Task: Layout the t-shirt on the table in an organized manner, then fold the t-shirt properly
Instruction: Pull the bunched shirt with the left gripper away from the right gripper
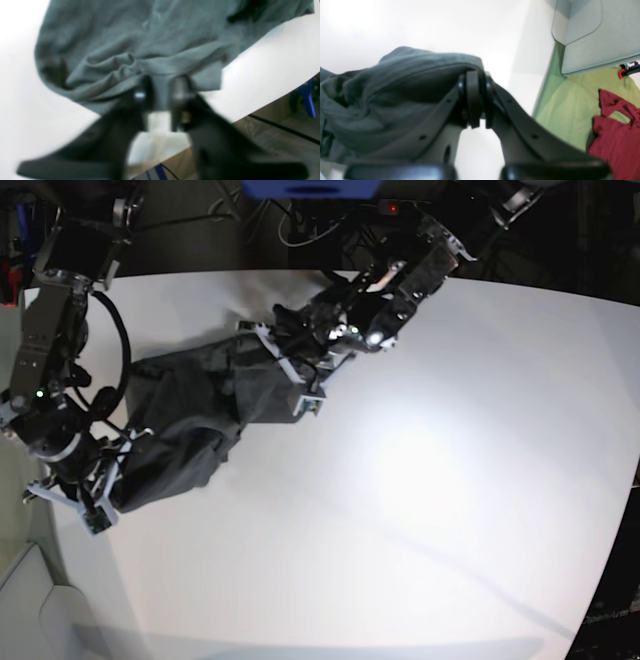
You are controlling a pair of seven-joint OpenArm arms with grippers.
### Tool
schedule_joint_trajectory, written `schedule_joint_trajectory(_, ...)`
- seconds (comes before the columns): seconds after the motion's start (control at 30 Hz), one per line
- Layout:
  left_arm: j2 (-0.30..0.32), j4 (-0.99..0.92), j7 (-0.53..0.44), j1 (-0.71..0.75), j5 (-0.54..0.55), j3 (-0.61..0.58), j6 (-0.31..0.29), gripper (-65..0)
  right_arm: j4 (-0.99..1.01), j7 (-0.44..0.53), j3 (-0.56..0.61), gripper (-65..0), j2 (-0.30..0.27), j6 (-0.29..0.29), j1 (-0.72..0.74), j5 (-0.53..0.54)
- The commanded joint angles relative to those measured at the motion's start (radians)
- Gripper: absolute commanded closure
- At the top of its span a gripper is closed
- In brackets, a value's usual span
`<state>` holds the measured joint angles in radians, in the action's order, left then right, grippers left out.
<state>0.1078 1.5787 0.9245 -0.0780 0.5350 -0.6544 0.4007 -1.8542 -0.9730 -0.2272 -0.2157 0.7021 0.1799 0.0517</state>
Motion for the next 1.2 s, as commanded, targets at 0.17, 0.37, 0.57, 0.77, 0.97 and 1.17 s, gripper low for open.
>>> schedule_joint_trajectory(0.17, 0.013, 0.125, -0.008, -0.015, 0.003, 0.011, 0.004, -0.7, -0.014, 0.021, -0.005, 0.0, -0.012, -0.004, 0.017, 0.004)
schedule_joint_trajectory(0.37, 0.043, 0.294, -0.008, -0.004, 0.003, 0.100, 0.007, -0.6, -0.014, 0.021, -0.007, 0.0, -0.012, -0.004, 0.017, 0.004)
schedule_joint_trajectory(0.57, 0.056, 0.424, -0.008, 0.054, 0.012, 0.278, 0.000, -0.6, -0.022, 0.021, -0.008, 0.0, -0.014, -0.004, 0.019, 0.004)
schedule_joint_trajectory(0.77, 0.108, 0.447, -0.018, 0.073, 0.098, 0.462, -0.001, -0.6, -0.083, 0.021, -0.071, 0.0, -0.011, -0.004, 0.025, 0.004)
schedule_joint_trajectory(0.97, 0.218, 0.447, -0.123, 0.074, 0.330, 0.690, -0.001, -0.6, -0.121, 0.029, -0.162, 0.0, -0.018, -0.004, 0.039, 0.006)
schedule_joint_trajectory(1.17, 0.280, 0.447, -0.153, 0.074, 0.505, 0.870, -0.001, -0.6, -0.146, 0.033, -0.228, 0.0, -0.044, -0.004, 0.039, 0.012)
